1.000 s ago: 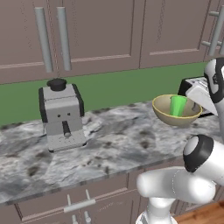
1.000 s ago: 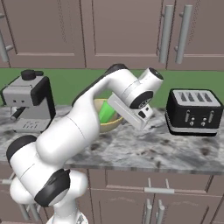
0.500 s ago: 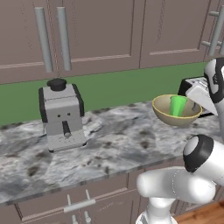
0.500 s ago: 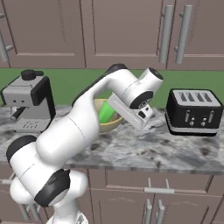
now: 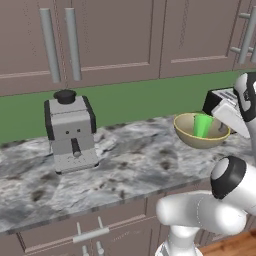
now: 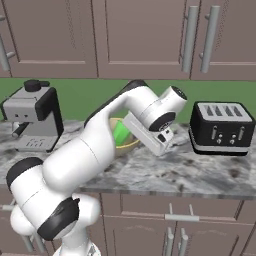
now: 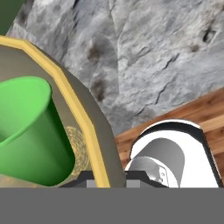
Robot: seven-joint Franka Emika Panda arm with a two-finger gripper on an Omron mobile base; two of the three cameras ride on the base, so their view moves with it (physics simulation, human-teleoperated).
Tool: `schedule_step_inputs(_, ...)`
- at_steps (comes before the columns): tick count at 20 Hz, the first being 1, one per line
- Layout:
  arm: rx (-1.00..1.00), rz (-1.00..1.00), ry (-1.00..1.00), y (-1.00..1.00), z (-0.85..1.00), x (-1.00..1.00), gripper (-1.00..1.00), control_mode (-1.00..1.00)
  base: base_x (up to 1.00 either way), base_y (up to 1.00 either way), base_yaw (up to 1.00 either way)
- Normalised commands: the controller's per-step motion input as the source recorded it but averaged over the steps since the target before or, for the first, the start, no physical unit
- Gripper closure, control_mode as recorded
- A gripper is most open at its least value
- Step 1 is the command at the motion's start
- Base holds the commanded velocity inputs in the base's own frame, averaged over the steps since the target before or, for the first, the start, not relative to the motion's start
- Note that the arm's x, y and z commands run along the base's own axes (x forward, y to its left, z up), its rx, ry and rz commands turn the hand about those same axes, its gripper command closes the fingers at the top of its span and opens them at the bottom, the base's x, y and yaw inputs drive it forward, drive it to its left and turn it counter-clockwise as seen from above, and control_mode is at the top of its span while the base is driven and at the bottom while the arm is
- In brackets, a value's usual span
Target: Place the cup inside the bowl on the dining table and move the bowl to any counter.
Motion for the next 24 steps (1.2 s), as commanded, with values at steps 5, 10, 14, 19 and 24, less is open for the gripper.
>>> schedule_step_inputs(5, 0.04, -0.02, -0.01, 0.15, -0.26, -0.05, 1.0, -1.0, 0.0, 0.0, 0.0)
schedule_step_inputs(10, 0.0, -0.04, 0.0, 0.35, -0.06, 0.0, 1.0, -1.0, 0.0, 0.0, 0.0)
schedule_step_inputs(14, 0.0, -0.08, 0.0, 0.25, -0.09, 0.0, 1.0, -1.0, 0.0, 0.0, 0.0)
schedule_step_inputs(19, 0.0, -0.06, -0.02, 0.3, 0.0, 0.0, 1.0, -1.0, 0.0, 0.0, 0.0)
schedule_step_inputs(24, -0.01, -0.06, 0.0, 0.26, -0.19, 0.0, 1.0, -1.0, 0.0, 0.0, 0.0)
